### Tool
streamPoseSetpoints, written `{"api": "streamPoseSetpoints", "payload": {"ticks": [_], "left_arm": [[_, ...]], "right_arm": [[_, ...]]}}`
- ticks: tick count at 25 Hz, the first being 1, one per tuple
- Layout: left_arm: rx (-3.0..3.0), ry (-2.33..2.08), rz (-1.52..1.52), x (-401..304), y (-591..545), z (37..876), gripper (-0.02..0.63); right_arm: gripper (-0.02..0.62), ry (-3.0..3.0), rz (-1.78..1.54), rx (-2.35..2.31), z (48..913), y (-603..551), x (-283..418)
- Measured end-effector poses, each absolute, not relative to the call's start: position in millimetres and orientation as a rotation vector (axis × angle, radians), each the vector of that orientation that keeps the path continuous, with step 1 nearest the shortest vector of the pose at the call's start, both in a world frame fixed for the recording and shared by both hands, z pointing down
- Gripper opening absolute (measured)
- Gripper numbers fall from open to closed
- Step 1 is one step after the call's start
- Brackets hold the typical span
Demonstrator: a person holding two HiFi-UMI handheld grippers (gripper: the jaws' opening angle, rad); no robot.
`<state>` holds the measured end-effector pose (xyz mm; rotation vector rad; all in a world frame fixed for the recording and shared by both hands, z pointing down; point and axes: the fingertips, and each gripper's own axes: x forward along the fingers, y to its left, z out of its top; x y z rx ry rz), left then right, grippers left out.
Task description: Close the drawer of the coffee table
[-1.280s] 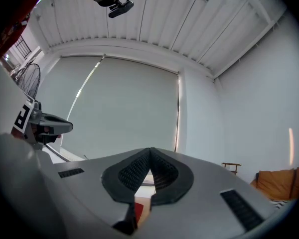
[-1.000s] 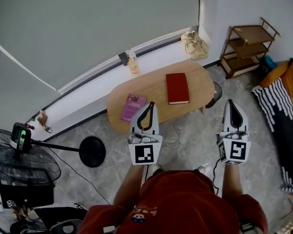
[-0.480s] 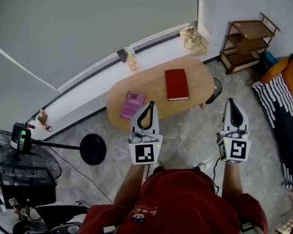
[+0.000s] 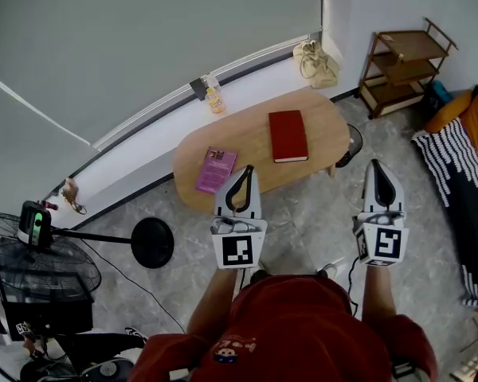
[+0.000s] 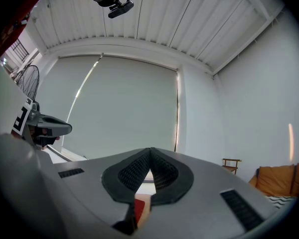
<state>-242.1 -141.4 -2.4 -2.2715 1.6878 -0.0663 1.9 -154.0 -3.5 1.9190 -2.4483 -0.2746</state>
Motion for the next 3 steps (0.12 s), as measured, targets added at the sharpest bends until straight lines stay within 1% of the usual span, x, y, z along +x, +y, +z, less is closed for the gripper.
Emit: {"api": "streamPoseSetpoints", "payload": {"ticks": [3], "left_arm": [[-2.278, 1.695, -0.061, -241.8, -141.8, -0.8, 0.008]], "right_arm": [[-0.002, -2.449, -0.273, 1.918, -2.0, -154.6, 2.2]]}}
